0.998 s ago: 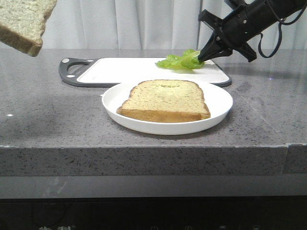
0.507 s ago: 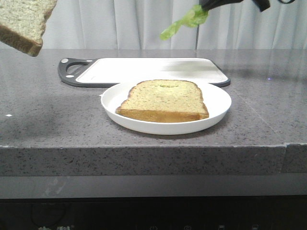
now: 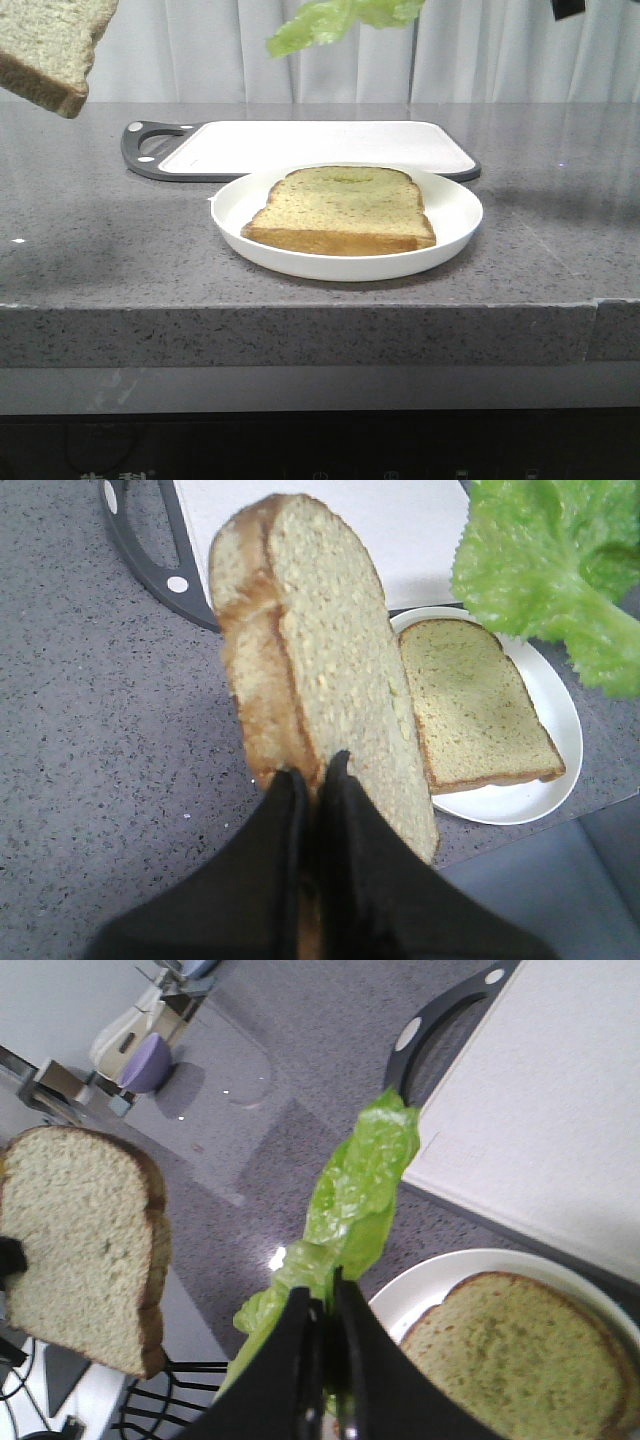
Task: Left arm grabs bread, right arm adds lettuce
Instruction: 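Lift the lettuce with the right gripper and carry it over the plate, then lower the lettuce onto the bottom slice and open the right gripper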
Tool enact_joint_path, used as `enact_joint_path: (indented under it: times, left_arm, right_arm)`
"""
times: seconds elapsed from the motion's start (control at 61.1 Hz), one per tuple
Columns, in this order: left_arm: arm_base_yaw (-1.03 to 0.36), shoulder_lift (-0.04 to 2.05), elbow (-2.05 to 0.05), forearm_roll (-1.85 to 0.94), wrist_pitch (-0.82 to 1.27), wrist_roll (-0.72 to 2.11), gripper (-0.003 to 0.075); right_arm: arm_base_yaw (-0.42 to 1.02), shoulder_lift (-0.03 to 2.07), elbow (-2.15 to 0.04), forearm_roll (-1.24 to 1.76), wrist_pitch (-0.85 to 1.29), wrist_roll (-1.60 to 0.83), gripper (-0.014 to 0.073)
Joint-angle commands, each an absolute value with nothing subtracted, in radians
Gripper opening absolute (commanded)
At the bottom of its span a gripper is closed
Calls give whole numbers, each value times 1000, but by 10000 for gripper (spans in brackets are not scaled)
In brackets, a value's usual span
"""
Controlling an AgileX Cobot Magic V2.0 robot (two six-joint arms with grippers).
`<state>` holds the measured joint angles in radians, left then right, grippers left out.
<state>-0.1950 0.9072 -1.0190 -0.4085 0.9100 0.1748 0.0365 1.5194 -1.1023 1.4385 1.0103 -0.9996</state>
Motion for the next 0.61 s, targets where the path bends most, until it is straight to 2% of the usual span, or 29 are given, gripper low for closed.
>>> enact_joint_path:
  times: [0.0, 0.229, 0.589]
  left_arm:
    - [-192, 898, -1045, -445, 843, 163, -20]
    - [-192, 898, -1045, -445, 843, 163, -20]
    - [-192, 898, -1045, -445, 843, 163, -20]
  right_arm:
    - [35, 1469, -1045, 1621, 1055, -1100, -58]
    - [63, 1472, -873, 1748, 1040, -1249, -58]
    - [94, 1539, -849, 1803, 988, -1308, -58]
